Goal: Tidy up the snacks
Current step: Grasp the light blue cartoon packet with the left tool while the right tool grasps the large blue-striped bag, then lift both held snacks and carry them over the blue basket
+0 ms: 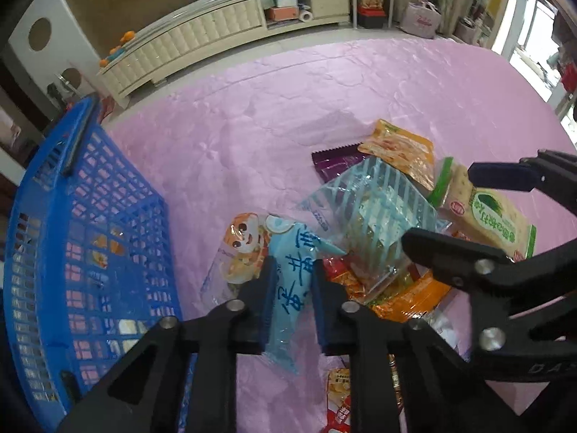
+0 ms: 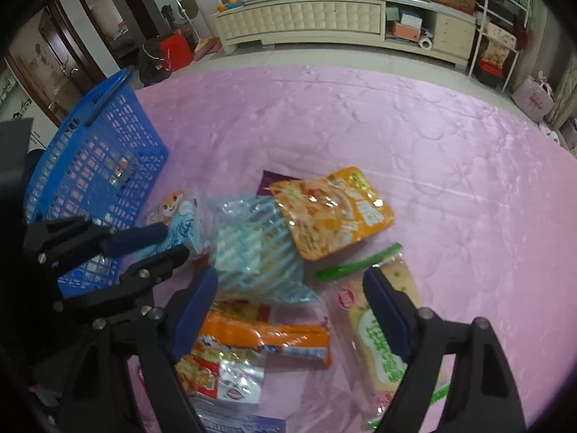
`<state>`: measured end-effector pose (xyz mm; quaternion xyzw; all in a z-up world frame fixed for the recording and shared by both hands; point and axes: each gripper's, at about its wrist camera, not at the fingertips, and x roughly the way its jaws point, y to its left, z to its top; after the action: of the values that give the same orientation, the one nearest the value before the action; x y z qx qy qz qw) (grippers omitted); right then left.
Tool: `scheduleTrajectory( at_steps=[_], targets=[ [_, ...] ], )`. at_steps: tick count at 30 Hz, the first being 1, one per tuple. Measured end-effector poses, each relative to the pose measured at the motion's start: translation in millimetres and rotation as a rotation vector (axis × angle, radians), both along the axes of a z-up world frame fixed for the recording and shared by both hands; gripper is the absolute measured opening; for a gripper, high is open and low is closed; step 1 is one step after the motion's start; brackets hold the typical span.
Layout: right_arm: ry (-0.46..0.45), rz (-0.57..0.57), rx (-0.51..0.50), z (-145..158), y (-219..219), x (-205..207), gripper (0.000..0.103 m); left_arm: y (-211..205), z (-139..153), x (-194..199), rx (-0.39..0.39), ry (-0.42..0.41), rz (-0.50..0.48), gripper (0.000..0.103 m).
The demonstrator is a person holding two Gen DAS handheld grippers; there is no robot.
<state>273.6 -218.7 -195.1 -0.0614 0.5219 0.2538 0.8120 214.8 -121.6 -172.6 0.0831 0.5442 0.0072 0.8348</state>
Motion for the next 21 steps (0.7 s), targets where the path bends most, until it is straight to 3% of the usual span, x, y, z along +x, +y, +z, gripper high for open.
scheduleTrajectory(
  at_steps=[10, 15, 21],
  targets=[
    [0.108, 0.038, 0.024, -17.2, 18.6, 20.3, 0.085, 3.7, 6.1, -2.8, -0.009, -0.017, -0.004, 0.012],
    [0.184, 0.065, 0.029, -36.7, 28.2, 34.6, 0.069, 5.9, -1.3, 2.0, -0.011, -0.023, 0.003, 0.012],
    [0.099, 0.099, -0.019, -32.9, 30.8, 23.9, 0.066, 10.2, 4.0, 3.2, -0.039, -0.039, 0.032, 0.010]
  ],
)
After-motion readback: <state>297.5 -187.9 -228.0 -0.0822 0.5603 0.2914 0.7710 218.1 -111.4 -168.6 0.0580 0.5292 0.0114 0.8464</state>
